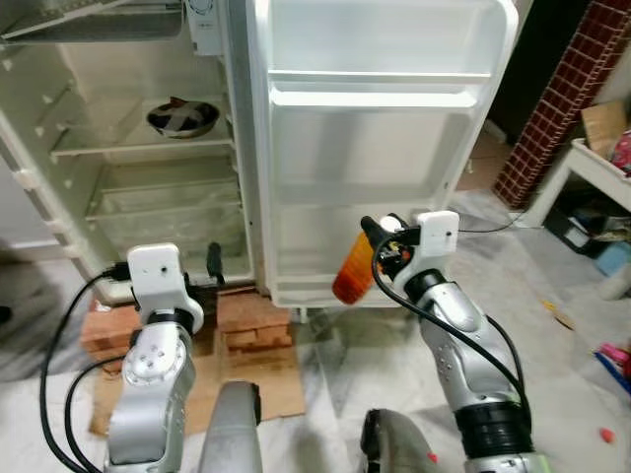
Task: Restocking fridge
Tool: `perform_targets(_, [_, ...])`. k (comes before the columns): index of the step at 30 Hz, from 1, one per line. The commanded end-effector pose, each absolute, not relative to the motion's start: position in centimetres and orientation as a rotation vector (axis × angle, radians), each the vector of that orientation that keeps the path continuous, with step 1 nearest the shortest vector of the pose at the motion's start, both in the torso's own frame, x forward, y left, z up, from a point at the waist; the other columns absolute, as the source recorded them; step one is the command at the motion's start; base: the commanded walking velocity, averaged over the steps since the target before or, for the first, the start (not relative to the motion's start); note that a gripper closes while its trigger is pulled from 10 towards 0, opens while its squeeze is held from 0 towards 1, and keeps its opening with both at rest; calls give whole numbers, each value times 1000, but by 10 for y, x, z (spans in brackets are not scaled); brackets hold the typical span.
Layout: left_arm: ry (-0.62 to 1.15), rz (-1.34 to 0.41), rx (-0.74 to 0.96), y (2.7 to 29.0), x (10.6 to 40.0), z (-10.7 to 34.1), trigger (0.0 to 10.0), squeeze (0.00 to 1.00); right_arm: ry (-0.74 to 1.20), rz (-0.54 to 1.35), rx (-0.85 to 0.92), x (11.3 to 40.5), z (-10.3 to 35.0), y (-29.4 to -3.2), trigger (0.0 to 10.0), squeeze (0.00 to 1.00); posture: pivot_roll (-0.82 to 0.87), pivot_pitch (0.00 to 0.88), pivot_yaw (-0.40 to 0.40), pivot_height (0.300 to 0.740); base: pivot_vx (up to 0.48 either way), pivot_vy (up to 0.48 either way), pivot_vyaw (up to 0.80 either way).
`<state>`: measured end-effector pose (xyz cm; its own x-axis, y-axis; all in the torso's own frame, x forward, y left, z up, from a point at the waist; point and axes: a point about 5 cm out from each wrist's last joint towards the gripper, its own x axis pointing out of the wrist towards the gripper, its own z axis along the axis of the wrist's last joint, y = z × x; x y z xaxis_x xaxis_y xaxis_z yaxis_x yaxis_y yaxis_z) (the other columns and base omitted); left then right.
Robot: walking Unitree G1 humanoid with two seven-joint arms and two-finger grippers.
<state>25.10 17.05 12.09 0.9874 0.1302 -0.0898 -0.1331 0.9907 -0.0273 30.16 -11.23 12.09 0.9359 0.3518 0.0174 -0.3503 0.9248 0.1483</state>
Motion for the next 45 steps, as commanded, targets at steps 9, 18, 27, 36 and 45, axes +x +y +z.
perform_targets(9, [75,136,-33,169,254,126,10000,0,-52,374,129,306,135,-113,10000,0,82,0,-54,572,0,0,0])
perform_targets(18, [66,156,-32,173,257,128,10000,0,-76,387,134,309,140,-107,10000,0,79,0,-50,543,38,0,0])
perform_targets(27, [67,164,-35,172,257,128,10000,0,-99,429,118,308,144,-98,10000,0,76,3,-53,543,400,0,0])
perform_targets(36, [72,163,-39,172,258,127,10000,0,-108,441,107,308,145,-96,10000,0,70,5,-52,543,412,0,0])
perform_targets(45, [74,165,-40,172,259,126,10000,0,-116,453,95,307,146,-95,10000,0,72,2,-51,543,415,0,0])
